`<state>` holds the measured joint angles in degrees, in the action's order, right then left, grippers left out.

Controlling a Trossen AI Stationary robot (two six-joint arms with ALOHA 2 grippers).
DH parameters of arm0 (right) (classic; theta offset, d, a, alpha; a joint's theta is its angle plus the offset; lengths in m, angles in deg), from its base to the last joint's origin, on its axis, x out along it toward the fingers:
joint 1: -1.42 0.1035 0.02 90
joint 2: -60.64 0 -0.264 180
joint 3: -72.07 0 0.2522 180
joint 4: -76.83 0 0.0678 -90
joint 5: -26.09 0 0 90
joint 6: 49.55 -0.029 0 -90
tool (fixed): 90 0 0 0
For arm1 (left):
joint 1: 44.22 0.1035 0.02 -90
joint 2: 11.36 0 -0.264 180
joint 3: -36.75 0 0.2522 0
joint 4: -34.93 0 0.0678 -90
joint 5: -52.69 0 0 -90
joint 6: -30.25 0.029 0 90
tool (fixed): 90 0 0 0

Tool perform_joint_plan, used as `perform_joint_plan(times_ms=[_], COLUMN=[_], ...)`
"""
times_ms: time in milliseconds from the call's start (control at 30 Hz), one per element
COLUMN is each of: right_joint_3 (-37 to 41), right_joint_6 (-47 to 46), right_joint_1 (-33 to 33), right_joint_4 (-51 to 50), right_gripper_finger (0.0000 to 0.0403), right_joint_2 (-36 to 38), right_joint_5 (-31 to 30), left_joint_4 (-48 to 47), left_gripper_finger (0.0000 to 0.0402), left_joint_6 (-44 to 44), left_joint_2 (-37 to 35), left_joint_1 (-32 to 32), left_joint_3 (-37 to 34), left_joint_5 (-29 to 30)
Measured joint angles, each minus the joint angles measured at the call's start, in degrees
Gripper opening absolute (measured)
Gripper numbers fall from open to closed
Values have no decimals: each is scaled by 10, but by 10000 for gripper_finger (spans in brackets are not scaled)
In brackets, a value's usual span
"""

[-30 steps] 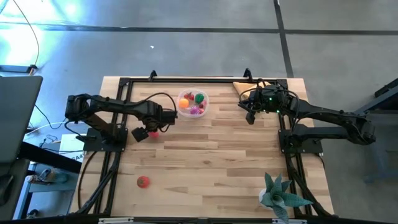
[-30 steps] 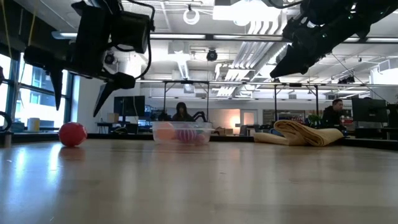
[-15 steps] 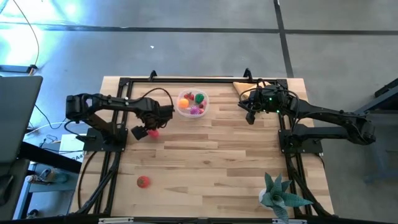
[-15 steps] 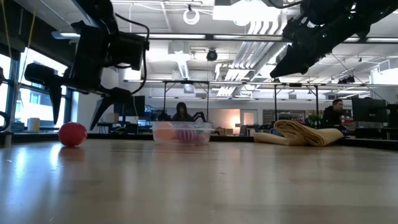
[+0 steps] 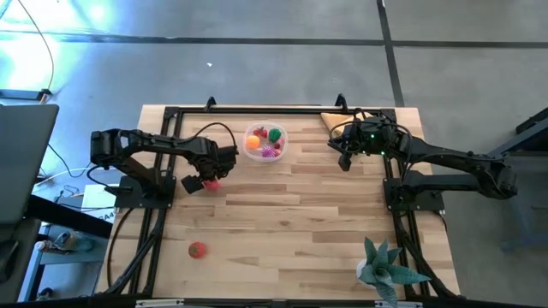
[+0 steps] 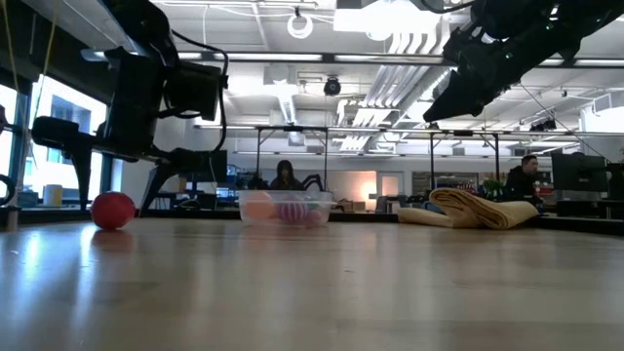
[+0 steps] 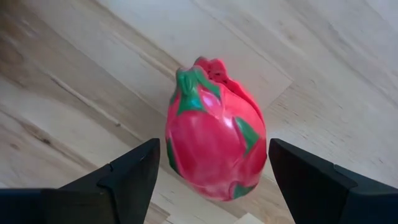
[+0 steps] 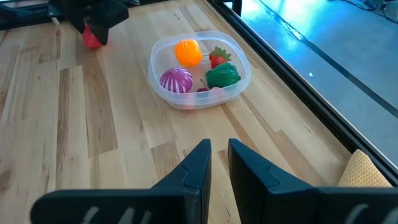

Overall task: Pick and placing Produce into tupperware
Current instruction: Put the red dragonfruit into the transparent bin

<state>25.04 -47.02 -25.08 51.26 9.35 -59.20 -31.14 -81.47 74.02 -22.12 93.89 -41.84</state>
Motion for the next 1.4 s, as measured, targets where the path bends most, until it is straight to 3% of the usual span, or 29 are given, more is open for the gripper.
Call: perform_joint_plan(times_ms=[333,667,933,1233,1400], right_joint_3=[0,0,0,0,0], right_joint_6=[0,0,0,0,0], right_joint_1=[0,0,0,0,0], right_joint_4=[0,0,0,0,0], right_gripper_finger=[44,44,44,44,44], right_joint_2=[0,0,0,0,0], right_joint_5=[0,0,0,0,0], left_joint_4=[-2,-15,-14,-17,-15], left_gripper_finger=[285,212,237,207,219], left_joint_6=[5,7,9,11,15], left_joint_2=[0,0,0,0,0], left_joint_1=[0,0,0,0,0], left_joint_3=[0,0,0,0,0], left_joint_5=[0,-3,-5,-5,-2])
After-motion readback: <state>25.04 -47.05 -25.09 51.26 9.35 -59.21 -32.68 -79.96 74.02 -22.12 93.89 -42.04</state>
